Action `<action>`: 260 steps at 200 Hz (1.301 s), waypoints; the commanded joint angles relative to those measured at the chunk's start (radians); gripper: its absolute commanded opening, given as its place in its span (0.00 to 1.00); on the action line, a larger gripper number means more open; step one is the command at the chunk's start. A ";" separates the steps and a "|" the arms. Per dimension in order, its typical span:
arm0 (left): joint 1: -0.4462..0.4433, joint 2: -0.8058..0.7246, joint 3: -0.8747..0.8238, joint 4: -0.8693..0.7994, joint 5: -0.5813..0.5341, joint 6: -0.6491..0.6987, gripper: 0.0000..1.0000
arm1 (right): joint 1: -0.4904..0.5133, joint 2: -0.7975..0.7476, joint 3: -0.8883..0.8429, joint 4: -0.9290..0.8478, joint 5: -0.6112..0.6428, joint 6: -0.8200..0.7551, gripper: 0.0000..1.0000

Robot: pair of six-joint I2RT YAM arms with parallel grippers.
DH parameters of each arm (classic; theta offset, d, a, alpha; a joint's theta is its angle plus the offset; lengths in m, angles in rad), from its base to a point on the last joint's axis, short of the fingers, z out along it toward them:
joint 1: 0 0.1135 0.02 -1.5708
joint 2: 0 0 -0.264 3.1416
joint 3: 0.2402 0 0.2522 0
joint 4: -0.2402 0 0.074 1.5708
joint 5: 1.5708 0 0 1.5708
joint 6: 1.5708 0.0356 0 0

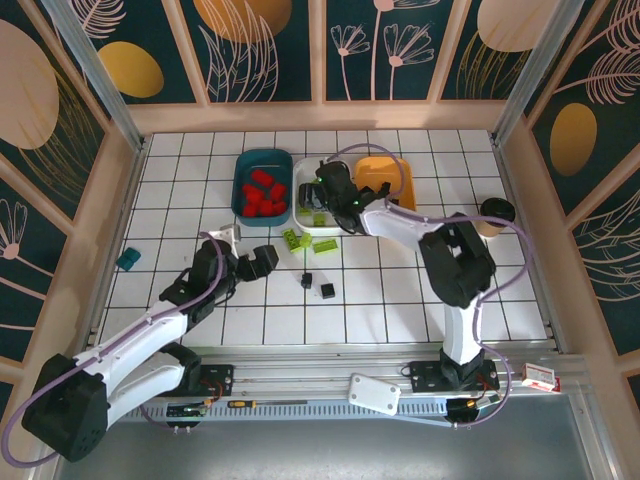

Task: Sort the legos into containers by color
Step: Place the lego in the container, then pick up the lego from the middle-left of the table.

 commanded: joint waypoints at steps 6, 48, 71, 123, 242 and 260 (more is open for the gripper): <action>-0.039 0.012 -0.027 -0.022 0.001 -0.012 0.96 | -0.008 0.047 0.104 -0.024 -0.016 -0.044 0.95; -0.114 0.040 -0.008 -0.024 -0.028 -0.005 0.86 | -0.005 -0.077 0.010 0.047 -0.021 -0.021 0.99; -0.196 0.117 0.029 -0.007 -0.067 0.001 0.85 | -0.005 -0.168 -0.107 0.084 -0.021 0.006 0.99; -0.336 0.363 0.143 0.058 -0.140 0.020 0.68 | -0.005 -0.363 -0.359 0.124 -0.002 0.054 0.99; -0.363 0.607 0.244 0.087 -0.168 0.052 0.24 | -0.004 -0.768 -0.761 0.076 0.069 0.168 0.99; -0.362 0.596 0.270 0.065 -0.174 0.058 0.19 | -0.004 -0.834 -0.811 0.057 0.088 0.183 0.99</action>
